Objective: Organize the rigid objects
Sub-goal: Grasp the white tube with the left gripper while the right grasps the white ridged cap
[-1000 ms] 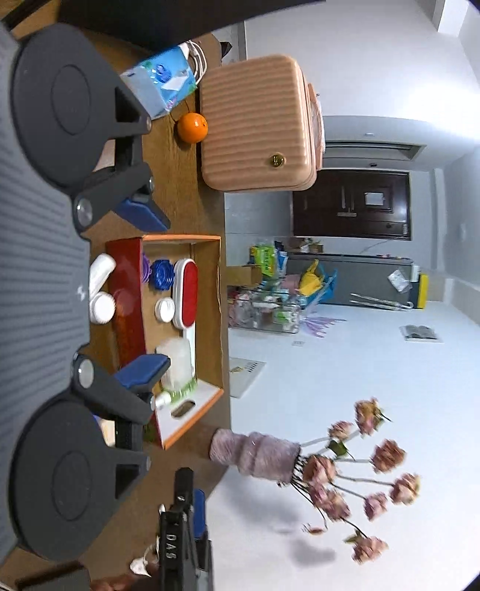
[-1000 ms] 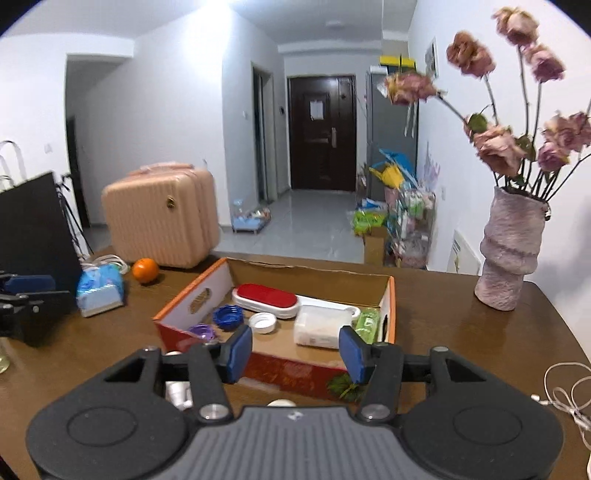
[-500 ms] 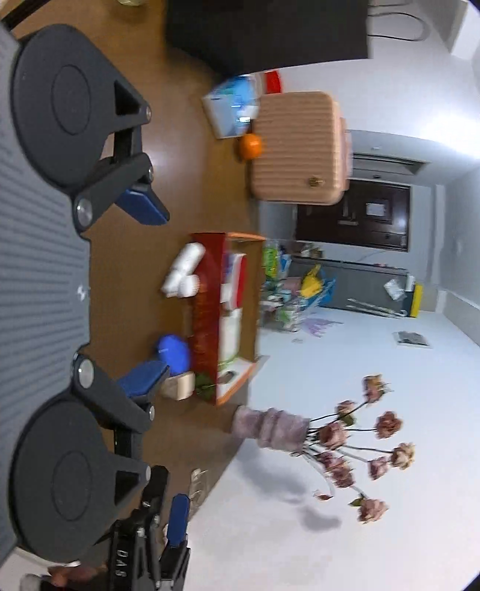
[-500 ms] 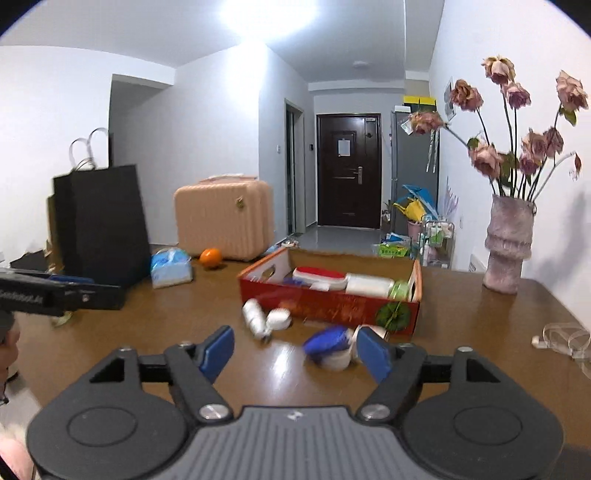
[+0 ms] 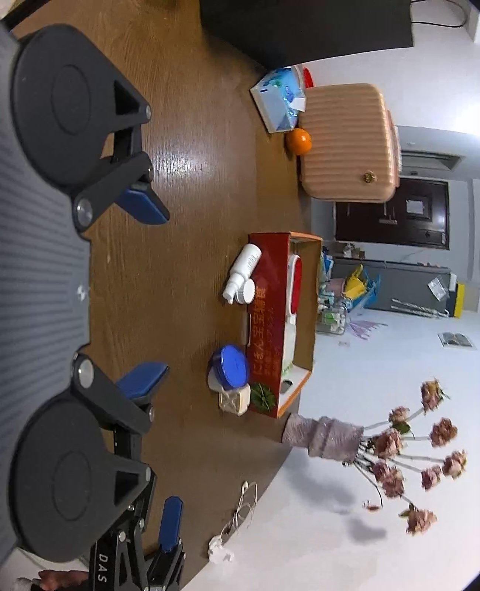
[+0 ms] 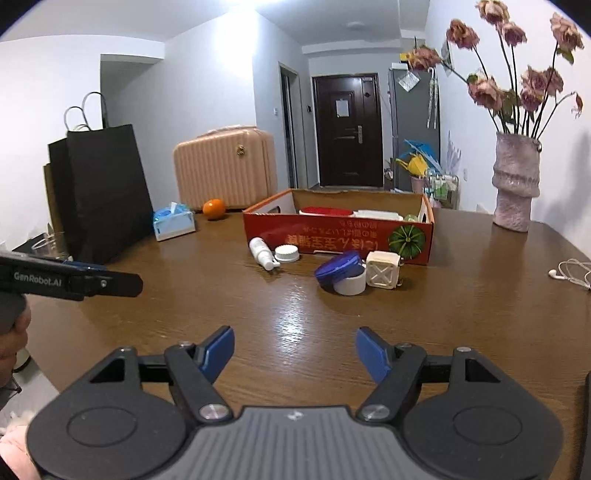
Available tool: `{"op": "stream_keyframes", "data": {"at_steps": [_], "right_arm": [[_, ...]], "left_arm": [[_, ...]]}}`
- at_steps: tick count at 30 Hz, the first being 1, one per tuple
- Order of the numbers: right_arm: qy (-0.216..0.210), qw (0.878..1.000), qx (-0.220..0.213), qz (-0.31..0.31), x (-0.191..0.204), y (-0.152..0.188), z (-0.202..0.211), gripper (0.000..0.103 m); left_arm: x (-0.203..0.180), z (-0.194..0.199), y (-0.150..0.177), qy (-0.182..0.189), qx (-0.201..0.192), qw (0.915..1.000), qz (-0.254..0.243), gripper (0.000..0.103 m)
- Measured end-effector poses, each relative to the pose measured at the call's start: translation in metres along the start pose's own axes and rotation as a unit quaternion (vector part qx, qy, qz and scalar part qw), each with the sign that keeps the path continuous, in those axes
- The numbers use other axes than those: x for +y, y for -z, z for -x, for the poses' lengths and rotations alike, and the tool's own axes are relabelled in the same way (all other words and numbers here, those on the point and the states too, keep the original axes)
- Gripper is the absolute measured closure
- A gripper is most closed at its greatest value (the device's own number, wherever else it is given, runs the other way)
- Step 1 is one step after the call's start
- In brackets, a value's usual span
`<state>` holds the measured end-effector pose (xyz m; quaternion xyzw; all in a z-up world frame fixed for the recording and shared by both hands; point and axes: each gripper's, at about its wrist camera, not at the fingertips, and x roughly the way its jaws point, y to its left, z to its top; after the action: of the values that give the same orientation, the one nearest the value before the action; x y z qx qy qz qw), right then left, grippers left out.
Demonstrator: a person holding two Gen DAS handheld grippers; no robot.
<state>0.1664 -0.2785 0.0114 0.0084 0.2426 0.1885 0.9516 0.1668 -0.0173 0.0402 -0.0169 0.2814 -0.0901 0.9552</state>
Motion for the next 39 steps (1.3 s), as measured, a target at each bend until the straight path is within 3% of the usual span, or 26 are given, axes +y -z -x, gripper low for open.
{"op": "stream_keyframes", "data": {"at_steps": [3, 6, 12, 17, 22, 25, 29, 31, 33, 36, 39], "right_arm": [[0.003, 1.000, 0.012, -0.003, -0.006, -0.006, -0.020, 0.034], [0.006, 1.000, 0.017, -0.013, -0.015, -0.017, -0.044, 0.039], [0.005, 1.000, 0.016, 0.011, -0.022, -0.054, -0.104, 0.047], [-0.014, 0.999, 0.025, 0.035, -0.016, -0.088, -0.167, 0.050], [-0.021, 0.996, 0.065, 0.053, -0.010, -0.106, -0.223, 0.054], [-0.020, 0.994, 0.085, 0.064, -0.003, -0.110, -0.250, 0.054], [-0.023, 0.992, 0.104, 0.070, 0.008, -0.115, -0.281, 0.054], [-0.031, 0.991, 0.111, 0.071, 0.013, -0.114, -0.293, 0.056], [-0.030, 0.990, 0.119, 0.072, 0.017, -0.112, -0.304, 0.056], [-0.026, 0.989, 0.130, 0.067, 0.018, -0.110, -0.314, 0.060], [-0.029, 0.989, 0.127, 0.064, 0.016, -0.109, -0.312, 0.064]], "left_arm": [[0.006, -0.023, -0.005, -0.007, 0.014, 0.9998, 0.014, 0.023], [0.016, -0.053, -0.019, -0.014, 0.023, 0.9991, 0.034, 0.033], [0.034, -0.139, -0.072, -0.018, 0.023, 0.9969, 0.073, 0.042], [0.048, -0.223, -0.103, -0.016, 0.063, 0.9942, 0.086, 0.048], [0.060, -0.278, -0.103, -0.018, 0.104, 0.9913, 0.079, 0.055], [0.068, -0.280, -0.102, -0.008, 0.099, 0.9915, 0.084, 0.065], [0.067, -0.260, -0.096, -0.004, 0.093, 0.9952, 0.031, 0.073], [0.069, -0.252, -0.093, 0.005, 0.090, 0.9958, 0.013, 0.073], [0.074, -0.249, -0.088, -0.013, 0.087, 0.9961, 0.008, 0.074], [0.084, -0.252, -0.086, 0.000, 0.102, 0.9943, 0.033, 0.075], [0.083, -0.251, -0.085, 0.003, 0.097, 0.9949, 0.027, 0.075]]}}
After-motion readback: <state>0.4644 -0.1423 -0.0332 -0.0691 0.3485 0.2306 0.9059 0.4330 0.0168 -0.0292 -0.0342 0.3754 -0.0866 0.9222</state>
